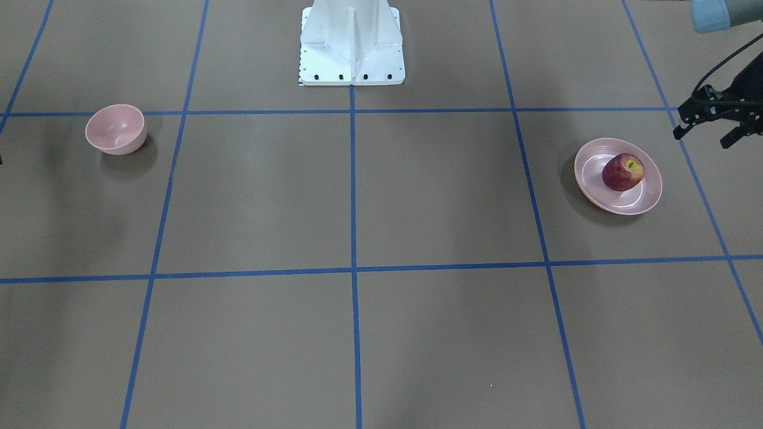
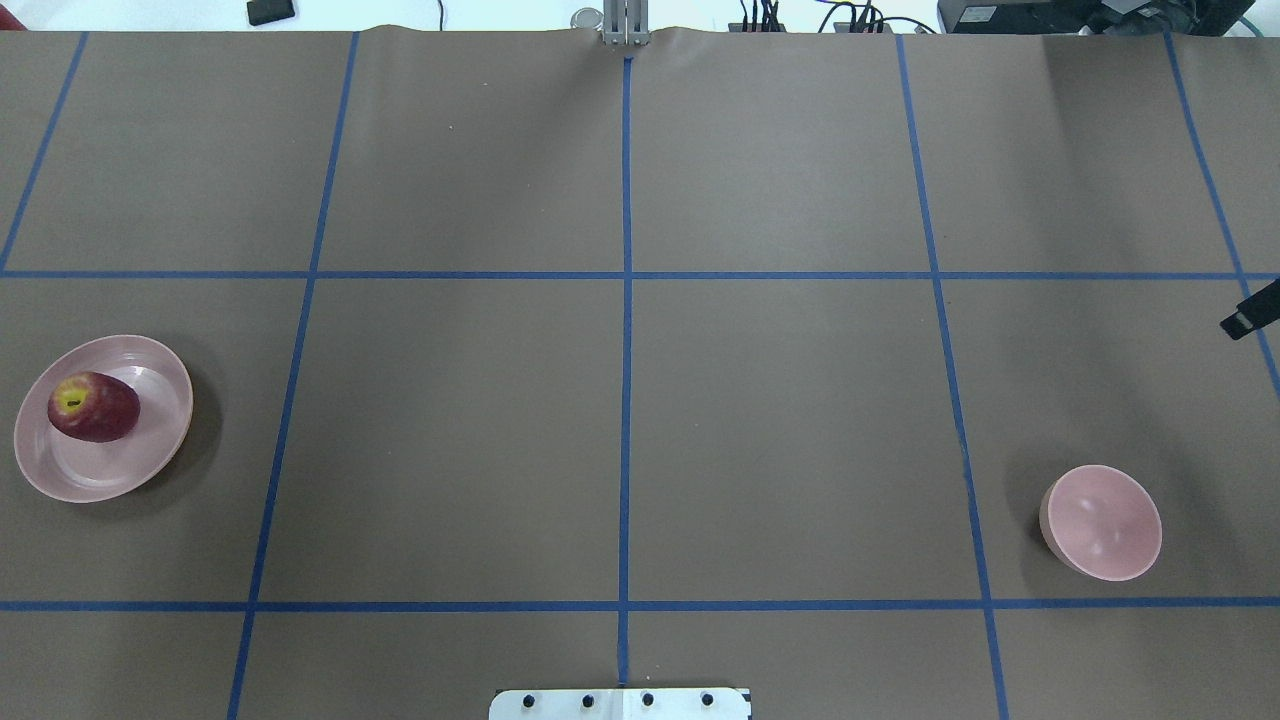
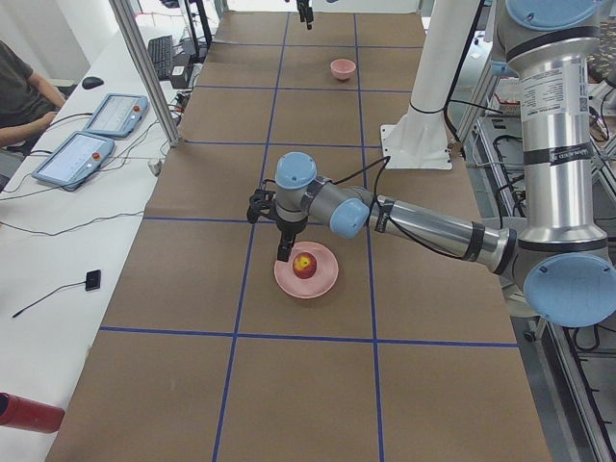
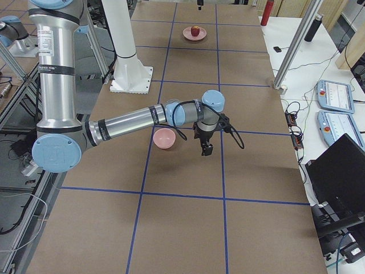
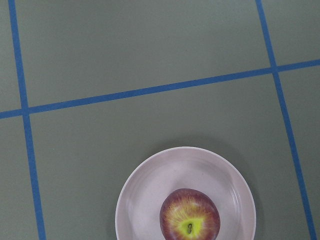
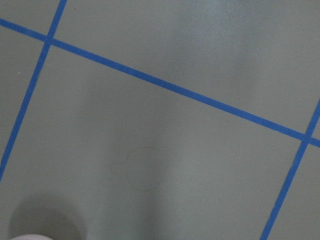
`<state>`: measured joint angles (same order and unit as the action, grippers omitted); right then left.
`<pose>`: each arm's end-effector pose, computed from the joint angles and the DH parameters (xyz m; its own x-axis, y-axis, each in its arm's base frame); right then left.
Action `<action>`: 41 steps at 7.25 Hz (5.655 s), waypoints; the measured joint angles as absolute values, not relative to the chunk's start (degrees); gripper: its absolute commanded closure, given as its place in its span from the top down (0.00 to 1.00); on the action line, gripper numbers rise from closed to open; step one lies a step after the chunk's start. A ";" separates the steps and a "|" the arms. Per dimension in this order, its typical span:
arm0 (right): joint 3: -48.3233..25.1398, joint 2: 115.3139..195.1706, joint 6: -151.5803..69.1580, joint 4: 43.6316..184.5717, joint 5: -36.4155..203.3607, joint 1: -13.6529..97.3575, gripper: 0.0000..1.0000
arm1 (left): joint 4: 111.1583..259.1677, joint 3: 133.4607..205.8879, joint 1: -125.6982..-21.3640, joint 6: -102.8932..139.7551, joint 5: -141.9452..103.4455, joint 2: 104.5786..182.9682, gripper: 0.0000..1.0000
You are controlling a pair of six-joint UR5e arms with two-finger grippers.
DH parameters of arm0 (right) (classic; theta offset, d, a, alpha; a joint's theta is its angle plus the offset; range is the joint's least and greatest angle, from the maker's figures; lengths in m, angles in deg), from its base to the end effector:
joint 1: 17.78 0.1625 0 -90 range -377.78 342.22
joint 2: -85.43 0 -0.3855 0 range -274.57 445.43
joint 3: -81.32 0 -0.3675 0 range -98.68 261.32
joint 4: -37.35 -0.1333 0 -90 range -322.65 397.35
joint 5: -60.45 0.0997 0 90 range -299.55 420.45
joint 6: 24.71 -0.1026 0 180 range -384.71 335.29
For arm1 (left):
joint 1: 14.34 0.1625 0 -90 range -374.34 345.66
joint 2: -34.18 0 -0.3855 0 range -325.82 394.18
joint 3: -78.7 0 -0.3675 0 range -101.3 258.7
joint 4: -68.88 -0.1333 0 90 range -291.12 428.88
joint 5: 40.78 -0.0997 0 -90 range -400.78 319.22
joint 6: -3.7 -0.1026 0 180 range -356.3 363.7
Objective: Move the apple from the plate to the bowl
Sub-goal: 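Reach the right gripper down to the pink bowl and grasp its rim, then carry the pink bowl with the right gripper toward the table center and set it down, then open the right gripper and lift away while the left gripper reaches toward the apple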
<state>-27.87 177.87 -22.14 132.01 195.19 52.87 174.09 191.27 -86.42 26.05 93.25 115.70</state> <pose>-0.0909 -0.4432 0.4921 0.6062 -0.4154 0.6782 0.3515 0.9049 0.2401 0.0711 -0.4212 0.4699 0.6379 0.1884 -0.7467 -0.0278 0.9746 0.2221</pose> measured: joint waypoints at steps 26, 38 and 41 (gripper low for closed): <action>-0.16 131.07 -100.41 119.60 184.93 25.12 0.00 | 174.67 190.67 -86.41 34.14 93.00 115.68 0.98; -0.98 135.20 -107.39 110.32 189.32 27.01 1.00 | 175.31 190.21 -76.27 41.25 84.96 116.28 0.98; -10.65 145.96 -101.07 110.34 192.78 30.85 1.00 | 177.66 188.33 -71.11 42.35 82.73 115.91 0.98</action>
<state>-10.65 145.96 -101.07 110.34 192.78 30.85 177.66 188.33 -71.11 42.35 82.73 115.91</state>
